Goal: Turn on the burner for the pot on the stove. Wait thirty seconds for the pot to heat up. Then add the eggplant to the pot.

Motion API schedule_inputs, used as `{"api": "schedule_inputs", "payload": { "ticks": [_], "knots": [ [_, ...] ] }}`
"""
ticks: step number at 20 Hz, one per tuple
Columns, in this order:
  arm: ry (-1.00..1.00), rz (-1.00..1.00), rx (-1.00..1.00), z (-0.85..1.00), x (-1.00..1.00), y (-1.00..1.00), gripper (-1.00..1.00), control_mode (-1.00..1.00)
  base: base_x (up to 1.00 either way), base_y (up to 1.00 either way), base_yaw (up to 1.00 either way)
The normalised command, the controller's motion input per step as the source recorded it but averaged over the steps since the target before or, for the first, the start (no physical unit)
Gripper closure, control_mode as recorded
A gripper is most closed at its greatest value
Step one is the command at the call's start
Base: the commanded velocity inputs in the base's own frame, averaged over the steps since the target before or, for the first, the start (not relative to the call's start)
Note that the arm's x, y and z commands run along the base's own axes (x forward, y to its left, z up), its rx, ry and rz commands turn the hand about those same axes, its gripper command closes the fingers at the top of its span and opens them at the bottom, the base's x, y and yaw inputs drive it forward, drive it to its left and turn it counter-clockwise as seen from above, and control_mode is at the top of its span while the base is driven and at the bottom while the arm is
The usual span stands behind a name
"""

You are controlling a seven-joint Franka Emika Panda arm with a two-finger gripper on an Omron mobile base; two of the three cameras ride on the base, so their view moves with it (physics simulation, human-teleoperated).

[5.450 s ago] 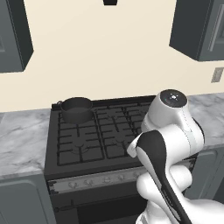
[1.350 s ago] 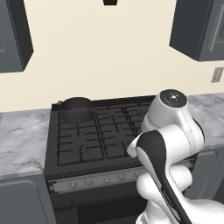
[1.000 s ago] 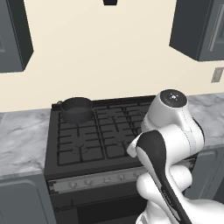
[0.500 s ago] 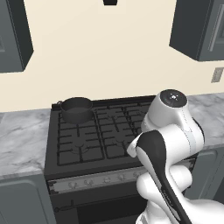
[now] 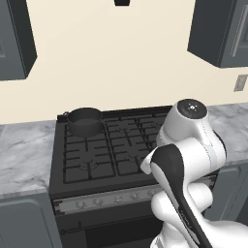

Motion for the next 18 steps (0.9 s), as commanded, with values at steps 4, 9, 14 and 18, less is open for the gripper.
{"api": "schedule_inputs", "payload": {
  "ticks": [4, 9, 14, 18],
  "knots": [
    [0.0, 0.0, 0.0, 0.0, 0.0, 0.0, -1.0, -1.0, 0.0, 0.0, 0.0],
    [0.0, 0.0, 0.0, 0.0, 0.0, 0.0, -1.0, -1.0, 0.0, 0.0, 0.0],
    [0.0, 0.0, 0.0, 0.0, 0.0, 0.0, -1.0, -1.0, 0.0, 0.0, 0.0],
    [0.0, 0.0, 0.0, 0.0, 0.0, 0.0, -1.0, -1.0, 0.0, 0.0, 0.0]
  ]
}}
